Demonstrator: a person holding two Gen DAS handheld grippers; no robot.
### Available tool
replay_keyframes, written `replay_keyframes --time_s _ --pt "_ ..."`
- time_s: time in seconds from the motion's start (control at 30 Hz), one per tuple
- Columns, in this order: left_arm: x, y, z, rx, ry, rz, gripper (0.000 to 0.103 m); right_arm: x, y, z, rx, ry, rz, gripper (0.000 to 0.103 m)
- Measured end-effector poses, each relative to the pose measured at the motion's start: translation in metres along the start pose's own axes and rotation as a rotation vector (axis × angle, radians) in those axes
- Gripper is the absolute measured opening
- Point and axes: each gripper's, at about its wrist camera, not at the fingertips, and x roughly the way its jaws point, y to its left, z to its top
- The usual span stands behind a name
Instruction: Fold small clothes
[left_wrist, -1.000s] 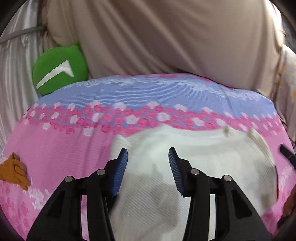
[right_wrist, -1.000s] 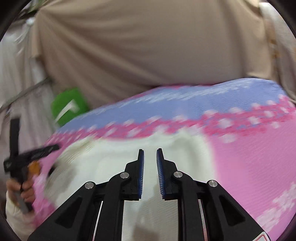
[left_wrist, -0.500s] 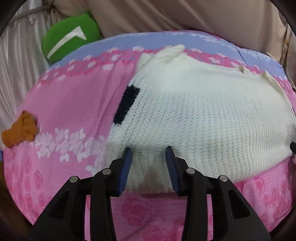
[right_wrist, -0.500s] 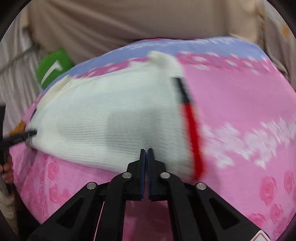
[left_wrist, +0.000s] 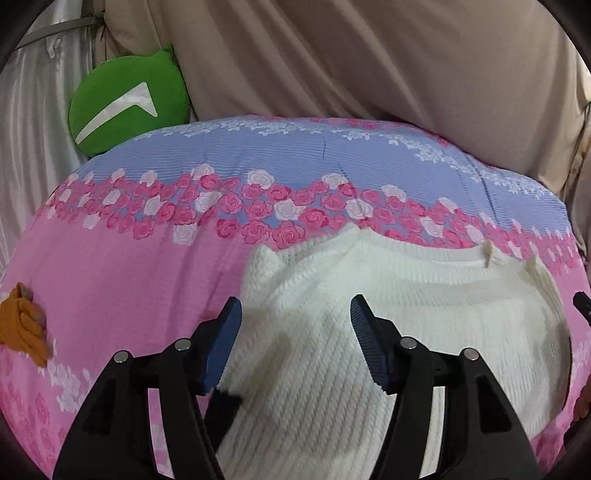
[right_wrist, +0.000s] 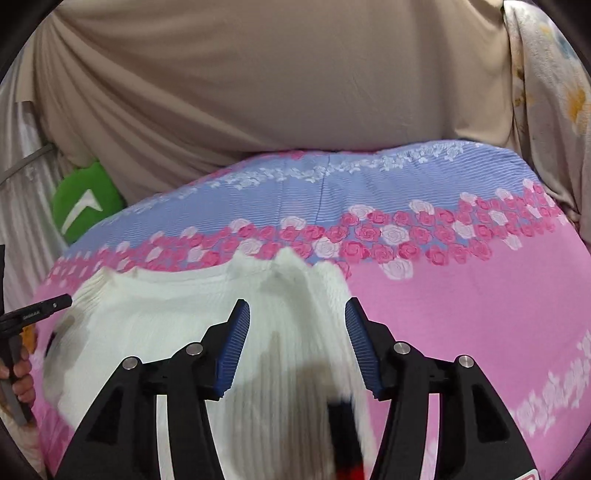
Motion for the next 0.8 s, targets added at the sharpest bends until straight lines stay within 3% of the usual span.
replay_keyframes --time_s 0.1,0.13,0.17,0.2,0.23,0.37,0.43,0.5,0.57,0.6,0.67,0.8 --pt "0.037 0.007 0.01 -0.042 0.054 -0.018 0.058 0.038 -0.002 0.005 0.014 0.048 -0.034 0.054" --pt "0.045 0.009 0.01 -0.059 0.071 -0.024 0.043 0.049 -0.003 0.005 0.018 0.069 -0.034 0.047" --pt "0.052 0.011 0.011 -0.073 0.088 -0.046 0.033 0.06 -0.002 0.004 0.025 0.097 -0.014 0.013" --pt "0.054 0.013 0.01 -0.083 0.091 -0.055 0.025 0.065 -0.002 0.003 0.035 0.117 0.008 0.009" --pt "0.051 0.014 0.01 -0.089 0.081 -0.064 0.019 0.06 -0.002 0.003 0.055 0.084 0.026 0.008" --pt "0.003 0.026 0.013 -0.141 -0.056 -0.138 0.016 -0.007 0.0 0.015 0.08 -0.156 0.158 0.007" --pt "-0.008 0.03 0.014 -0.158 -0.091 -0.142 0.016 -0.023 -0.006 0.018 0.089 -0.219 0.151 0.007" --pt "0.011 0.031 0.017 -0.146 -0.056 -0.107 0.017 0.007 -0.017 0.023 0.093 -0.126 0.079 0.007" --pt "0.057 0.03 0.012 -0.144 0.068 -0.069 0.017 0.065 -0.035 0.014 0.127 0.077 0.04 0.007" --pt "0.066 0.03 0.009 -0.143 0.07 -0.059 0.019 0.082 -0.039 0.008 0.129 0.131 0.027 0.007" --pt "0.056 0.022 0.01 -0.109 0.04 -0.033 0.02 0.07 -0.033 0.011 0.121 0.099 0.026 0.007" --pt "0.015 0.017 0.01 -0.091 -0.034 -0.009 0.025 0.006 -0.008 0.017 0.09 -0.062 0.023 0.013"
